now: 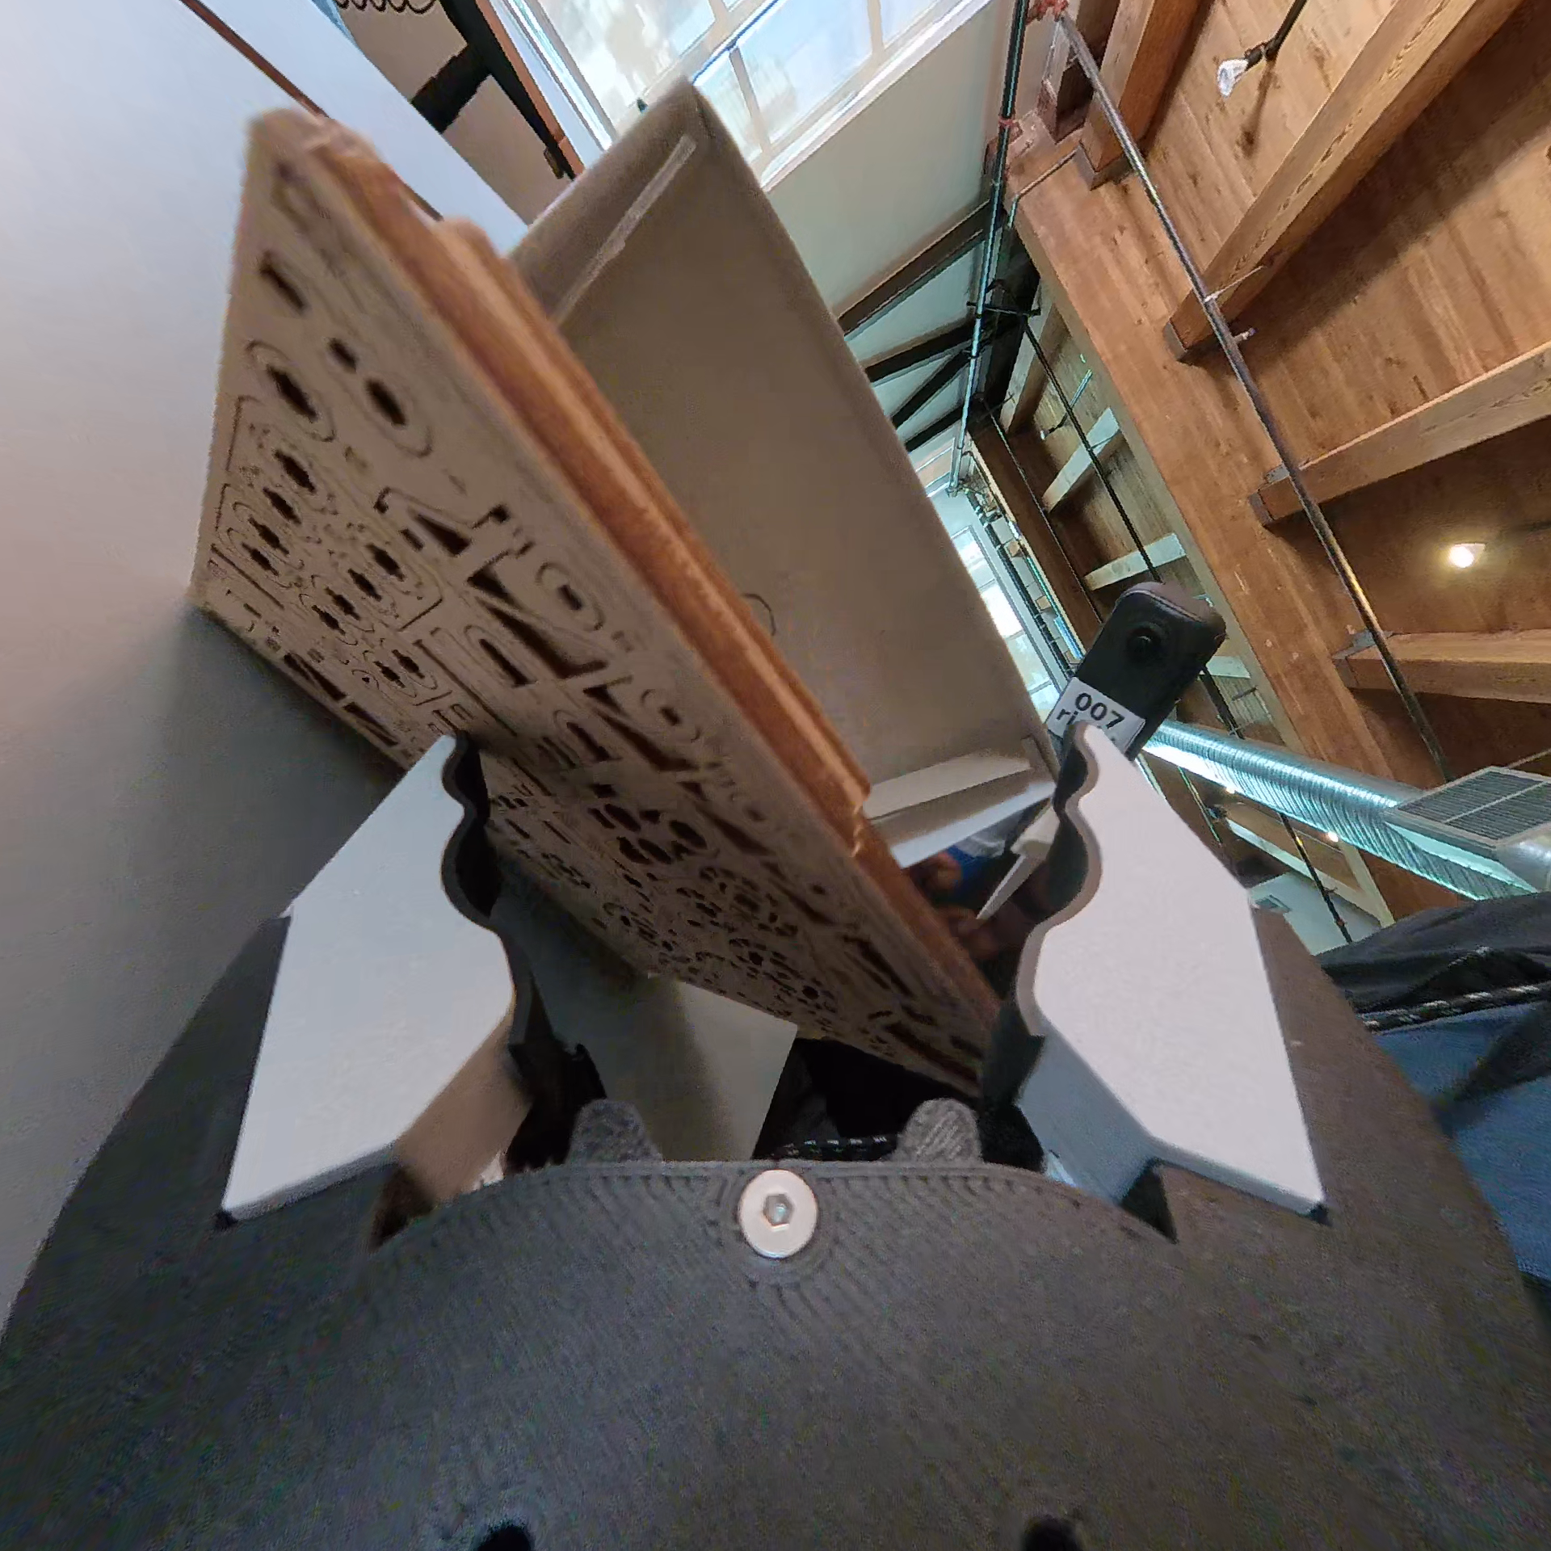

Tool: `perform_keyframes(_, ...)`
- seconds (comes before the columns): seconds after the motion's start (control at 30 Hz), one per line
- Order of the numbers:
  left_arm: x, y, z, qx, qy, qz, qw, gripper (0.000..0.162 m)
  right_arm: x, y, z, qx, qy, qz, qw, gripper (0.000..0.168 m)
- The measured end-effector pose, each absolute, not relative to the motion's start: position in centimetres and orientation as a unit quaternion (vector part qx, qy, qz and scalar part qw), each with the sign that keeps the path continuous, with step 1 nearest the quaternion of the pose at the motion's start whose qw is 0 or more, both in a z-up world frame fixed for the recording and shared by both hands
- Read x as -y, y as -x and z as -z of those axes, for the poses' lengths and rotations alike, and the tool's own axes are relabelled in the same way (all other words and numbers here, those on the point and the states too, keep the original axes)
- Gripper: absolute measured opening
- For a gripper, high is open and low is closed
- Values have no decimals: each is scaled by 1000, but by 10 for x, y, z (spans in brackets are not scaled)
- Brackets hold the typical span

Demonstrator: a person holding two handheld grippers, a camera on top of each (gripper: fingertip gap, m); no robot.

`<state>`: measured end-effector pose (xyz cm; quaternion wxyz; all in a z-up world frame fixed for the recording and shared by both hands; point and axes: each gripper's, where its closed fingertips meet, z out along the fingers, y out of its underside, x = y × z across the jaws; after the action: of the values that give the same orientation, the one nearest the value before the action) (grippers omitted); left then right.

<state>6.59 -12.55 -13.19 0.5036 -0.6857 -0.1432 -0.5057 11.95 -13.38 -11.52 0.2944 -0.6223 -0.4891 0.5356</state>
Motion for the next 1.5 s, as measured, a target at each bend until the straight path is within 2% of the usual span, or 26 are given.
perform_keyframes(0.2,127,-60,145,167,684,508,497,133,119,-128,113,452,635,-541,314,65)
perform_keyframes(0.7,127,-47,157,196,659,535,491,113,70,-158,110,351,660,-572,338,49)
perform_keyframes(0.87,124,-42,165,215,664,532,480,100,56,-166,111,334,665,-566,355,45)
perform_keyframes(0.97,123,-39,170,223,670,527,474,86,46,-172,112,323,671,-555,370,42)
perform_keyframes(1.1,122,-34,180,241,684,510,463,55,29,-181,116,302,687,-534,389,37)
perform_keyframes(1.27,121,-27,189,259,697,490,456,25,19,-187,120,289,696,-521,400,36)
perform_keyframes(1.5,119,-23,194,272,702,483,447,19,14,-189,120,291,696,-511,413,36)
